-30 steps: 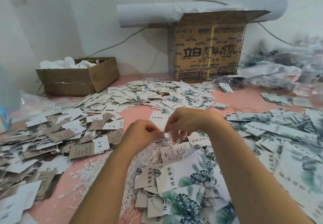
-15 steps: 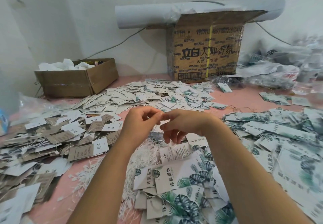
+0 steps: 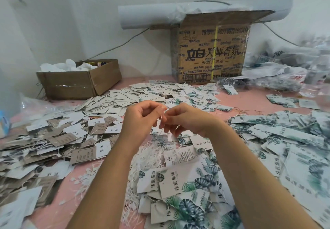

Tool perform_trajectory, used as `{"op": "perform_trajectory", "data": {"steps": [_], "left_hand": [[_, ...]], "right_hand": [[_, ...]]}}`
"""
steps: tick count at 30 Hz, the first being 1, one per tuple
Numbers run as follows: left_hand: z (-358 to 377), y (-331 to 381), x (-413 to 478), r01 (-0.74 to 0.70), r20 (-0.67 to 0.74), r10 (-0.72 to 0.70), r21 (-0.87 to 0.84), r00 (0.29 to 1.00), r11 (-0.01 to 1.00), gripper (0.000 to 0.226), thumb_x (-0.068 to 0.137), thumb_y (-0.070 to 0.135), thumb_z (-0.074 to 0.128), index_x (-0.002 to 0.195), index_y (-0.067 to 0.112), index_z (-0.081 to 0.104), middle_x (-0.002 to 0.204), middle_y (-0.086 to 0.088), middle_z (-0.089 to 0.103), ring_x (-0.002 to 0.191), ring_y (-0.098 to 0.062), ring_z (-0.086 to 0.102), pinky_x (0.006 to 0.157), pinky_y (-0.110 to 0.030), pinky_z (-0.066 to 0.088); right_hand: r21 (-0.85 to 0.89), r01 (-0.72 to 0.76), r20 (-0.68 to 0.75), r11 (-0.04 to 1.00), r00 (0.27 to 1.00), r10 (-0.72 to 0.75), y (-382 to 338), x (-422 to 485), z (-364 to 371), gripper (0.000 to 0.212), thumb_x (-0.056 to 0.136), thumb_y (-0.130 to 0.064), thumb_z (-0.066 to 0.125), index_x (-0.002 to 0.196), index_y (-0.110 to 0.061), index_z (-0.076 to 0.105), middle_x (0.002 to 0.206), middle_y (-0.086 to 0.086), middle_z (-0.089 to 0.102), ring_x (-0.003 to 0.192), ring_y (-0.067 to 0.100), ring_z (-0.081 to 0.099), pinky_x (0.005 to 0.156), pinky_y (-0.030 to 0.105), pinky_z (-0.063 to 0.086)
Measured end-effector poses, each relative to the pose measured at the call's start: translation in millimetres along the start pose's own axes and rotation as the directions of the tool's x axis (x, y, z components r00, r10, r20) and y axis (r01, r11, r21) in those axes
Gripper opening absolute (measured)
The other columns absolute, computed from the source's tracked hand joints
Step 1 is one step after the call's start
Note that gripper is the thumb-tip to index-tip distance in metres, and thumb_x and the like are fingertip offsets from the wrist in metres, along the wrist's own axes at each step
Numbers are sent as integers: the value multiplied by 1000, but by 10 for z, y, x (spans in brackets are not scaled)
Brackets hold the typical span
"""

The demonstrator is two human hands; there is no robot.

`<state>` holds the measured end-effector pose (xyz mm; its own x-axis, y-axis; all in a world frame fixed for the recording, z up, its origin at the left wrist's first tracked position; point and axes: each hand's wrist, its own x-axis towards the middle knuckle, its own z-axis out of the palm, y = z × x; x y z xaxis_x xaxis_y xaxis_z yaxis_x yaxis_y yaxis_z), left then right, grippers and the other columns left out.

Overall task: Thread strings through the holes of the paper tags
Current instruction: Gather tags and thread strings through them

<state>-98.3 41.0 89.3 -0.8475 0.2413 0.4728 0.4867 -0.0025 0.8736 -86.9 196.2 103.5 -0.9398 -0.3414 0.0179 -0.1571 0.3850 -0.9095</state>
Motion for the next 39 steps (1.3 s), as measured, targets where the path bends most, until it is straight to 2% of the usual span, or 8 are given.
{"op": "perform_trajectory", "data": {"steps": [6, 10, 12, 17, 22, 28, 34, 39], "left_hand": [[-24, -9, 15, -8, -64, 10, 35, 998, 999, 8, 82, 16, 68, 79, 24, 69, 60, 11, 67, 50, 5, 54, 50, -8, 40], [-48, -50, 31, 22, -96, -14, 81, 995, 996, 9, 83, 18, 69, 77, 25, 68, 58, 14, 66, 50, 5, 51, 50, -7, 40], [-66, -70, 35, 34, -103, -24, 97, 994, 995, 9, 83, 18, 69, 77, 25, 68, 58, 14, 65, 49, 5, 49, 48, -8, 39], [-71, -127, 32, 73, -61, -66, 117, 996, 990, 10, 86, 19, 65, 77, 22, 68, 58, 12, 62, 50, 6, 47, 49, -7, 38], [-40, -172, 17, 90, 13, -91, 78, 996, 993, 11, 90, 19, 60, 83, 16, 67, 56, 9, 53, 49, -2, 41, 48, -12, 35], [-53, -176, 13, 54, 51, -56, 45, 997, 998, 12, 90, 18, 59, 81, 16, 66, 48, 16, 54, 44, 4, 42, 47, -8, 33], [-86, -264, 31, 62, 21, -63, 52, 998, 997, 13, 90, 21, 58, 82, 20, 68, 51, 6, 60, 48, -3, 49, 48, -11, 39], [-111, -516, -4, 180, -185, -138, 231, 973, 956, 11, 95, 28, 51, 91, 26, 62, 82, 11, 62, 72, 0, 55, 59, -17, 41]], "right_hand": [[271, 200, -239, 942, 961, -135, -1, 41, -58, 23, 94, -7, 48, 75, -4, 60, 78, 10, 61, 77, 19, 58, 83, 32, 51], [414, 233, -267, 880, 955, -127, -40, 35, -71, 31, 96, -10, 45, 65, -7, 52, 51, 0, 45, 42, 12, 40, 41, 21, 37], [428, 207, -292, 880, 953, -82, -40, 36, -96, 33, 96, -13, 45, 64, -10, 51, 44, -7, 31, 36, 7, 23, 38, 15, 18], [423, 157, -272, 892, 961, -41, -42, 15, -109, 26, 98, -14, 43, 75, -10, 55, 43, -9, 30, 35, 6, 21, 35, 13, 17], [225, 18, -86, 974, 996, 1, -55, -9, -56, 13, 95, -8, 47, 84, -12, 53, 50, -4, 43, 39, 9, 34, 37, 17, 26], [164, 19, -92, 986, 996, -4, -88, -18, -35, 12, 89, -12, 60, 99, -7, 55, 68, 6, 59, 58, 15, 53, 54, 28, 48], [-123, 9, -227, 992, 973, -37, -48, 45, 3, 7, 88, -18, 62, 83, -14, 61, 50, -7, 48, 42, 5, 35, 40, 17, 27], [-366, -77, -430, 928, 898, -95, 77, 111, -73, 14, 89, -14, 58, 76, -12, 64, 51, -11, 50, 42, -1, 44, 39, 14, 34]]}}
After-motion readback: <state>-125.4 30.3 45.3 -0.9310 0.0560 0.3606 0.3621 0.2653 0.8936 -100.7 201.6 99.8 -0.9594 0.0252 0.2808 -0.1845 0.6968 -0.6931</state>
